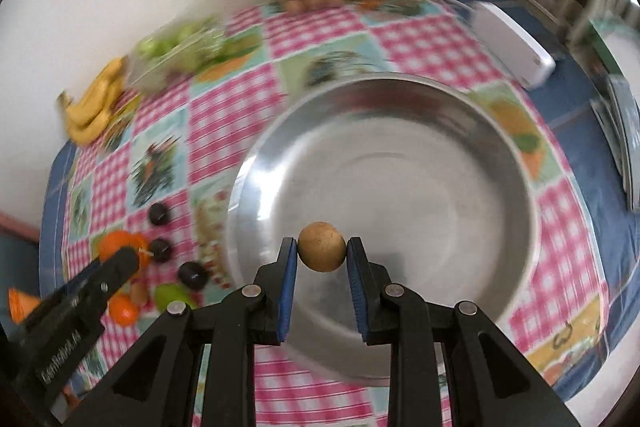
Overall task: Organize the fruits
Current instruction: 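Carry the tan fruit with the right tool while the left tool carries the orange over the steel bowl, then open the right tool to drop the tan fruit while the left tool drops the orange into the bowl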
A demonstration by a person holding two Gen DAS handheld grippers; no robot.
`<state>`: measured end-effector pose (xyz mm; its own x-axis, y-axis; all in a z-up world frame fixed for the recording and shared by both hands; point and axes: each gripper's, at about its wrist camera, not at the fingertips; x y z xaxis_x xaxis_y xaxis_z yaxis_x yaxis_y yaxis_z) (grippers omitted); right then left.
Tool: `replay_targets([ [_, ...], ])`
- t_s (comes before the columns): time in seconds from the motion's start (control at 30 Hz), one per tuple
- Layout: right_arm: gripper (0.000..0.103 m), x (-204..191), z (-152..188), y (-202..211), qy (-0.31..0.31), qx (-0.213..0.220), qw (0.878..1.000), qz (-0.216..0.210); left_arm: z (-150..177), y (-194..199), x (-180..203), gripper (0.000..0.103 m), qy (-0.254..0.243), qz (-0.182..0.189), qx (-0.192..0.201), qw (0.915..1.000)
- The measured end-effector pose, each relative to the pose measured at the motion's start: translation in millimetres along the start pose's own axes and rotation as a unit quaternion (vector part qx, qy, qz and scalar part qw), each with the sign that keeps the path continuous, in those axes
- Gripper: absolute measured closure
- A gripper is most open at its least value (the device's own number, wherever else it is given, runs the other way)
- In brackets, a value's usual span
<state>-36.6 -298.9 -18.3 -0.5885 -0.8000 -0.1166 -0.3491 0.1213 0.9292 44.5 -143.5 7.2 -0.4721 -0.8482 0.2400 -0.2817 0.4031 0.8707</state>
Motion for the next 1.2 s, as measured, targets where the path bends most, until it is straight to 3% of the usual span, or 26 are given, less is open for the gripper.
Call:
replay_targets([
  [0.17,0.076,39,-7,-5,-0.054,-0.006,0.998,0.020,-2,-15,38,0.068,-0.049,0.012,-0.007,0.9987],
  [0.47,0.076,57,-8,-13,-0.081,-0.018,0.996,0.034,-3,-42,70,0.068,-0.098,0.021,-0.011,0.9949],
  [0.9,0.076,58,-6,-23,-0.085,-0.038,0.995,0.047,5,-56,75,0.067,-0.110,0.020,-0.031,0.9932],
  [1.2,0.076,63,-6,-19,-0.097,-0.035,0.994,0.046,2,-45,73,0.057,-0.106,0.021,-0.019,0.9940],
])
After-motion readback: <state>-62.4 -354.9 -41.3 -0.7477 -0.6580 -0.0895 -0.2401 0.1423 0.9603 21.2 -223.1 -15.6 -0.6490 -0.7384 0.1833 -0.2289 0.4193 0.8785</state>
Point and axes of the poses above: each gripper's, at about its wrist camera, not at the fingertips, and y roughly against the way its jaws point, x to its right, z to its underside, and after that the axes turned 6 degrees about z, right-handed
